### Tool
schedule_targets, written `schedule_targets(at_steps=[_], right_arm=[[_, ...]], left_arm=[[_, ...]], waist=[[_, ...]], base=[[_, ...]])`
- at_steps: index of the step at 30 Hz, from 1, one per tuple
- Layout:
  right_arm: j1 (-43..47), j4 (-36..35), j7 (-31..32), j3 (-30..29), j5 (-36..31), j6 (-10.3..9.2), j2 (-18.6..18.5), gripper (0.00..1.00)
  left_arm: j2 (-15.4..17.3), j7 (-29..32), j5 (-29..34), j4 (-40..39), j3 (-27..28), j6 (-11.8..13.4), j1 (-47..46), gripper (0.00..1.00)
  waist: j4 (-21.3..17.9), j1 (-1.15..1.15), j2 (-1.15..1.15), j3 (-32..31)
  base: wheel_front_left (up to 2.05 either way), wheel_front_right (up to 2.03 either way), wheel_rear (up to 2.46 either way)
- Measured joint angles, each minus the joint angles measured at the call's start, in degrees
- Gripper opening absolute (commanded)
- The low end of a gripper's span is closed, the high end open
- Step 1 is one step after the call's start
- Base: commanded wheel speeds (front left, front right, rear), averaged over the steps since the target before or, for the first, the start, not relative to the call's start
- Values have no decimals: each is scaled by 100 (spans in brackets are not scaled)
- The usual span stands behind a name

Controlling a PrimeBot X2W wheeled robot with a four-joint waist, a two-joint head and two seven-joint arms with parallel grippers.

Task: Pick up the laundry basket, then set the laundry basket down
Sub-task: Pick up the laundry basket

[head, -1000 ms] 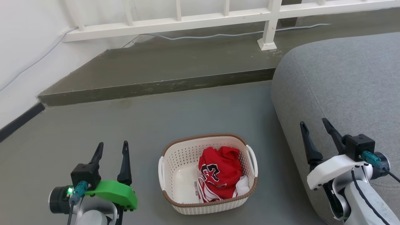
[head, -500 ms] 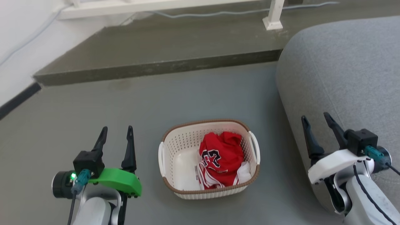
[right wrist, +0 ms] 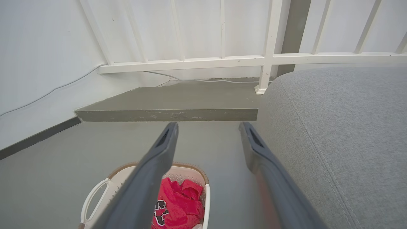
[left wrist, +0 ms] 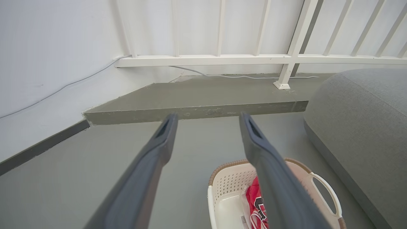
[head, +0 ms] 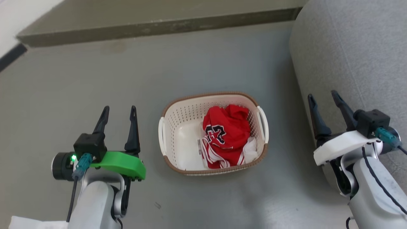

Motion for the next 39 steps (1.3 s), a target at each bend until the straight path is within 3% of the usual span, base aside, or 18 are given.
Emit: schedule_targets(at_steps=[19,39], right_arm=[[-969,171,-1,-15,-34,155,-27,100],[-2255,1003,-9,75,-45,297,18,100]], left_arm=[[-53,-15,-3,167,-168,56,-896,100],[-102,369,-277,1138,-341,-38,-2295,100]], waist=[[32,0,0,1461],[-83,0,0,2906]], base=[[0,0,0],[0,0,0]])
